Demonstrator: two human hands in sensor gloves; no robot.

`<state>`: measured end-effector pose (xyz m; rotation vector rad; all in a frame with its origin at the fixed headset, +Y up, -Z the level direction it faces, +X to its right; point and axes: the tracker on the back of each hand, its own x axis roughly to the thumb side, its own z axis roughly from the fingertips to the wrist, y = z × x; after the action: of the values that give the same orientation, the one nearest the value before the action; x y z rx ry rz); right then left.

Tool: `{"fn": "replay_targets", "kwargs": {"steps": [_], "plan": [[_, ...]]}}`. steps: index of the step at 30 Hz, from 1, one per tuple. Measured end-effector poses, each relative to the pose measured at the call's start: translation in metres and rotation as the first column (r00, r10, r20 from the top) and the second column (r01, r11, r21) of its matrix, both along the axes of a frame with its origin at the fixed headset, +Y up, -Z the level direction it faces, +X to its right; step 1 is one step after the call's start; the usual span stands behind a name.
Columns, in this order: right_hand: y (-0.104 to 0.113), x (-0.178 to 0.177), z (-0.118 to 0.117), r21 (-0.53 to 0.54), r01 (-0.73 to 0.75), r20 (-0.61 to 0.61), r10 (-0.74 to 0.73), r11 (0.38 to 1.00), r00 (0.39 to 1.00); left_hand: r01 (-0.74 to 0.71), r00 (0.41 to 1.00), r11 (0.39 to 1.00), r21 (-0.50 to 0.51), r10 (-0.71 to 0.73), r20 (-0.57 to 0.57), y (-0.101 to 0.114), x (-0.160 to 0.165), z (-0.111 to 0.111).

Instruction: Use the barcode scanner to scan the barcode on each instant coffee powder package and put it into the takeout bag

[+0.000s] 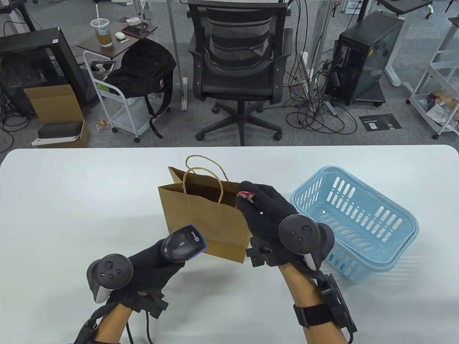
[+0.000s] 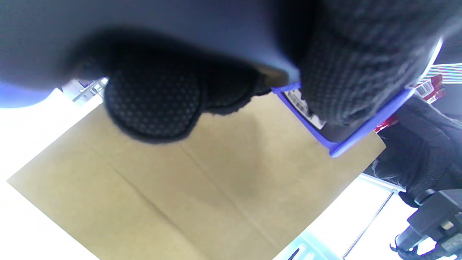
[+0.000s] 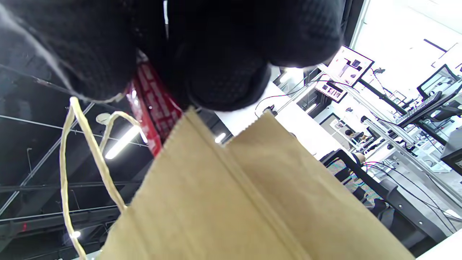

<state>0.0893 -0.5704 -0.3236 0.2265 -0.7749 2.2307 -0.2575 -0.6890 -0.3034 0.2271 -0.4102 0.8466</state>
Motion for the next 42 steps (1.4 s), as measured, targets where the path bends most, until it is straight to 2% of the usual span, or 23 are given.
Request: {"fn": "replay_targets", "kwargs": {"steps": [4, 8, 12, 15, 18, 20, 22, 25, 29, 31, 34, 36, 38, 40, 42], "plan": [[-0.006, -0.002, -0.003, -0.033, -0.064, 0.017, 0.065, 0.997, 0.998, 0.002, 1.0, 1.0, -0.001, -0.002, 0.0, 0.0, 0.0, 0.0], [-0.005, 0.0, 0.0, -0.033, -0.063, 0.001, 0.063, 0.997, 0.998, -0.002, 1.0, 1.0, 0.001, 0.002, -0.001, 0.0, 0.0, 0.0], [0.007, 0.004, 0.011, 0.014, -0.113, 0.016, 0.113, 0.993, 0.993, -0.001, 1.0, 1.0, 0.001, 0.001, 0.0, 0.0, 0.0, 0.0], [0.022, 0.006, 0.022, 0.045, -0.245, 0.077, 0.241, 0.968, 0.967, 0.0, 1.0, 1.0, 0.003, 0.0, 0.0, 0.0, 0.0, 0.0], [0.037, 0.01, 0.03, 0.05, -0.432, 0.202, 0.414, 0.901, 0.888, 0.003, 1.0, 1.0, 0.005, -0.003, 0.002, 0.0, 0.0, 0.0], [0.044, 0.018, 0.027, 0.001, -0.533, 0.285, 0.511, 0.846, 0.811, 0.006, 1.0, 1.0, 0.007, -0.006, 0.005, 0.0, 0.001, 0.0], [0.046, 0.028, 0.019, -0.049, -0.59, 0.309, 0.574, 0.806, 0.758, 0.013, 1.0, 1.0, 0.009, -0.013, 0.009, 0.0, 0.001, 0.001], [0.043, 0.047, -0.002, -0.149, -0.666, 0.335, 0.671, 0.731, 0.662, 0.018, 1.0, 1.0, 0.011, -0.019, 0.013, 0.0, 0.002, 0.001], [0.026, 0.077, -0.038, -0.295, -0.783, 0.346, 0.825, 0.548, 0.447, 0.023, 1.0, 1.0, 0.011, -0.023, 0.013, -0.001, 0.002, 0.001], [0.011, 0.094, -0.058, -0.366, -0.805, 0.306, 0.878, 0.466, 0.369, 0.023, 1.0, 1.0, 0.011, -0.023, 0.014, -0.001, 0.003, 0.001], [-0.011, 0.112, -0.08, -0.411, -0.815, 0.239, 0.911, 0.408, 0.336, 0.03, 0.999, 0.999, 0.014, -0.03, 0.015, -0.001, 0.003, 0.001], [-0.025, 0.122, -0.093, -0.451, -0.825, 0.183, 0.94, 0.34, 0.288, 0.032, 0.999, 0.999, 0.014, -0.032, 0.017, -0.001, 0.004, 0.001], [-0.042, 0.134, -0.108, -0.539, -0.81, 0.055, 0.969, 0.233, 0.242, 0.038, 0.999, 0.999, 0.013, -0.038, 0.017, -0.001, 0.004, 0.001], [-0.056, 0.144, -0.119, -0.58, -0.789, -0.029, 0.963, 0.204, 0.27, 0.042, 0.999, 0.999, 0.013, -0.042, 0.018, -0.001, 0.005, 0.001], [-0.067, 0.153, -0.127, -0.641, -0.736, -0.096, 0.929, 0.217, 0.357, 0.048, 0.999, 0.999, 0.013, -0.049, 0.02, -0.002, 0.005, 0.001]]}}
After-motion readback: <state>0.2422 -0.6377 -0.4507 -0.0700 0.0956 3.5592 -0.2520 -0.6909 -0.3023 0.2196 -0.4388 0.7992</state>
